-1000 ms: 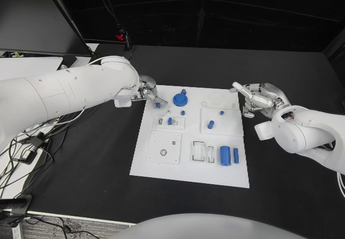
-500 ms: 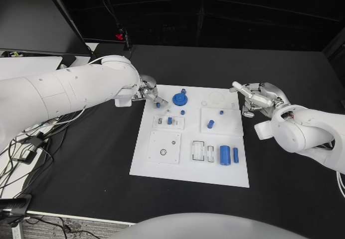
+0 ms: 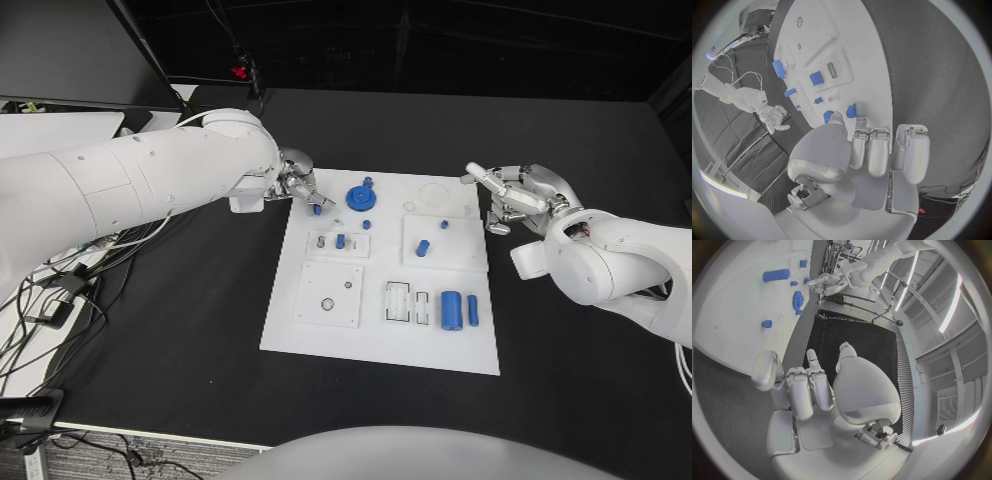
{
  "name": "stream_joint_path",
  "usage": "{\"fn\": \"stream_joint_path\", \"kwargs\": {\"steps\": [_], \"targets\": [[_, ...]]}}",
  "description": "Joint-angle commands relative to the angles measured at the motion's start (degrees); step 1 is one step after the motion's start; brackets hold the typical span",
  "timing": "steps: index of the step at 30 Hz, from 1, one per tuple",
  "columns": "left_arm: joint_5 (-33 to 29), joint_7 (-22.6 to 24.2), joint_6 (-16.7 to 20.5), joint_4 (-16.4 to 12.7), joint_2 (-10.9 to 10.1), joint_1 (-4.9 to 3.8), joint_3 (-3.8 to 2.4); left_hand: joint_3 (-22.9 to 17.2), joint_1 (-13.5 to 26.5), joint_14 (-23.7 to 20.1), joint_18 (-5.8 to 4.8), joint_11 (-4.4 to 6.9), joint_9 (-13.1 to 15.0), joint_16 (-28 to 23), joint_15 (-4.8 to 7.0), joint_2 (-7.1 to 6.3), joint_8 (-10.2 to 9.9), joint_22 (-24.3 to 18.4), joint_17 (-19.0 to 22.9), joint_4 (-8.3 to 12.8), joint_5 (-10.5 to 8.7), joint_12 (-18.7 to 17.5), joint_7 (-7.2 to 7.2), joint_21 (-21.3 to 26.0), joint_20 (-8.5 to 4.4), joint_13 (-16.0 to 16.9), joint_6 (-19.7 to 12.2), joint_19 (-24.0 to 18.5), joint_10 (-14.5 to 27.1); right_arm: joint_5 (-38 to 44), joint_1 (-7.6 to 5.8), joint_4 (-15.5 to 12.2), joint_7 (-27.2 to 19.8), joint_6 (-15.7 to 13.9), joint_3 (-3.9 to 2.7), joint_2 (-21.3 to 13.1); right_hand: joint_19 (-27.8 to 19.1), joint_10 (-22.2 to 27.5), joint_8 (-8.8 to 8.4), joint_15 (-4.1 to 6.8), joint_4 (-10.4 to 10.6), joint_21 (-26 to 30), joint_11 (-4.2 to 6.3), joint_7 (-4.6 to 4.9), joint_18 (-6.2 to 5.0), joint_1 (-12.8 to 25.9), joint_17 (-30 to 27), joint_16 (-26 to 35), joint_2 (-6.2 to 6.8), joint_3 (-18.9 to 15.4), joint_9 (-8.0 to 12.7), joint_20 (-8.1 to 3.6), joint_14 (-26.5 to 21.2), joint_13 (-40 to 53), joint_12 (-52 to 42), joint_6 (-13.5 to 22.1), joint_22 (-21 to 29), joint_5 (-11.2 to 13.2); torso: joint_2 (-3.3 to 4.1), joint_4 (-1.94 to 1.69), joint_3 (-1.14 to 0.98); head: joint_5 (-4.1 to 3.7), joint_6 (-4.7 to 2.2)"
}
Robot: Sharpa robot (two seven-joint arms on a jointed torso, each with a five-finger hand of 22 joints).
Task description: Assemble the parts on the task board
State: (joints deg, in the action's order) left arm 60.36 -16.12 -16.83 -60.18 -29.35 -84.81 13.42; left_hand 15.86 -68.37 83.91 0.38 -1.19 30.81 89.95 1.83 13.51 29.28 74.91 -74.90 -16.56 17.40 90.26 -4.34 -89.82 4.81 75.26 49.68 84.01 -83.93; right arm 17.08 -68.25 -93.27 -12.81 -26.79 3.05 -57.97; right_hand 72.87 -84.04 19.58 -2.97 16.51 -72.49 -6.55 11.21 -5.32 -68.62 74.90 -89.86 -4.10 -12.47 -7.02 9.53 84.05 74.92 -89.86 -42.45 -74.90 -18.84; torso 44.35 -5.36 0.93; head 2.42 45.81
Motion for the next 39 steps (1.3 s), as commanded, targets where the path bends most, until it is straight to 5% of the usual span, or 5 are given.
{"fn": "stream_joint_path", "kwargs": {"steps": [1, 7, 11, 30, 39], "targets": [[0.3, -0.2, -0.1, 0.1, 0.1, 0.09, 0.09, -0.6, -1.8, 6.1, -0.38, 0.32, -0.1, 0.0, 0.48, 0.64, -0.4, 15.1, -15.1, -0.1, 0.63, -0.3, 0.11, -0.2, -0.04, 14.7, 0.4, 6.0, -6.1, -0.1, -0.06, -0.1, -0.2, 0.3, -0.03, 0.0, -0.2, -6.0, 0.33, -0.48, 0.0, 0.3, -0.43, 0.04, -0.40, -0.3, 15.1, -0.1, -0.38, -0.3, -0.1, 0.16, 6.0, 15.1, -0.1, 0.4, -3.1, -0.3, -0.02, 0.04, 0.01, -0.04, 0.05], [0.3, -0.1, -0.1, 0.2, 0.1, 0.09, 0.09, -1.2, -4.2, 6.1, -0.38, 0.43, -0.2, 0.0, 0.59, 0.69, -0.8, 15.1, -15.1, -0.1, 3.14, -0.3, 0.23, -0.2, -0.08, 14.7, 0.5, 6.0, -6.1, -0.1, -0.06, -0.1, -0.2, 0.3, -0.03, 0.0, -0.2, -6.0, 0.33, -0.48, 0.0, 0.3, -0.43, 0.04, -0.40, -0.3, 15.1, -0.1, -0.38, -0.3, -0.1, 0.16, 6.0, 15.1, -0.1, 0.4, -3.1, -0.3, -0.01, -0.01, 0.02, -0.18, 0.11], [0.3, 0.0, -0.2, 0.2, 0.1, 0.09, 0.09, -1.9, -6.2, 6.1, -0.38, 0.53, -0.4, 0.0, 0.68, 0.40, -1.2, 15.1, -15.1, -0.1, 7.72, -0.3, 0.32, -0.2, -0.12, 14.7, 0.4, 6.0, -6.1, -0.1, -0.06, -0.1, -0.2, 0.3, -0.03, 0.0, -0.2, -6.0, 0.33, -0.48, 0.0, 0.3, -0.43, 0.04, -0.40, -0.3, 15.1, -0.1, -0.38, -0.3, -0.1, 0.16, 6.0, 15.1, -0.1, 0.4, -3.1, -0.3, -0.01, 0.02, 0.01, -0.18, 0.19], [0.3, 0.2, -0.8, 0.4, 0.1, 0.09, 0.09, -4.4, -10.7, 6.1, -0.38, 0.88, -0.7, 0.0, 0.95, 0.13, -1.8, 15.1, -15.1, -0.1, 9.38, -0.3, 0.74, -0.2, -0.10, 14.7, 0.7, 6.0, -6.1, -0.1, -0.06, 0.0, 0.0, 0.3, -0.03, 0.0, -0.5, -6.0, 0.46, -0.48, 0.1, 0.6, -0.44, 0.05, -0.49, -0.3, 15.1, -0.1, -0.39, -0.4, -0.1, 0.17, 6.0, 15.1, -0.1, 0.4, -3.0, -0.3, 0.00, 0.01, 0.00, -0.45, 0.45], [0.2, 0.6, -0.6, 0.4, 0.1, 0.10, 0.09, -8.3, -16.5, 6.1, -0.38, 1.11, -0.7, 0.0, 1.24, -1.78, -2.0, 15.1, -15.1, 0.0, 13.88, -0.3, 0.93, -0.2, -0.03, 14.7, 0.9, 6.0, -6.1, -0.1, -0.06, 0.0, 0.1, 0.3, -0.03, 0.0, -0.6, -6.0, 0.48, -0.48, 0.1, 0.7, -0.45, 0.05, -0.52, -0.3, 15.1, -0.1, -0.39, -0.4, -0.1, 0.17, 6.0, 15.1, -0.1, 0.5, -2.9, -0.3, 0.01, 0.00, 0.01, -0.56, 0.59]]}}
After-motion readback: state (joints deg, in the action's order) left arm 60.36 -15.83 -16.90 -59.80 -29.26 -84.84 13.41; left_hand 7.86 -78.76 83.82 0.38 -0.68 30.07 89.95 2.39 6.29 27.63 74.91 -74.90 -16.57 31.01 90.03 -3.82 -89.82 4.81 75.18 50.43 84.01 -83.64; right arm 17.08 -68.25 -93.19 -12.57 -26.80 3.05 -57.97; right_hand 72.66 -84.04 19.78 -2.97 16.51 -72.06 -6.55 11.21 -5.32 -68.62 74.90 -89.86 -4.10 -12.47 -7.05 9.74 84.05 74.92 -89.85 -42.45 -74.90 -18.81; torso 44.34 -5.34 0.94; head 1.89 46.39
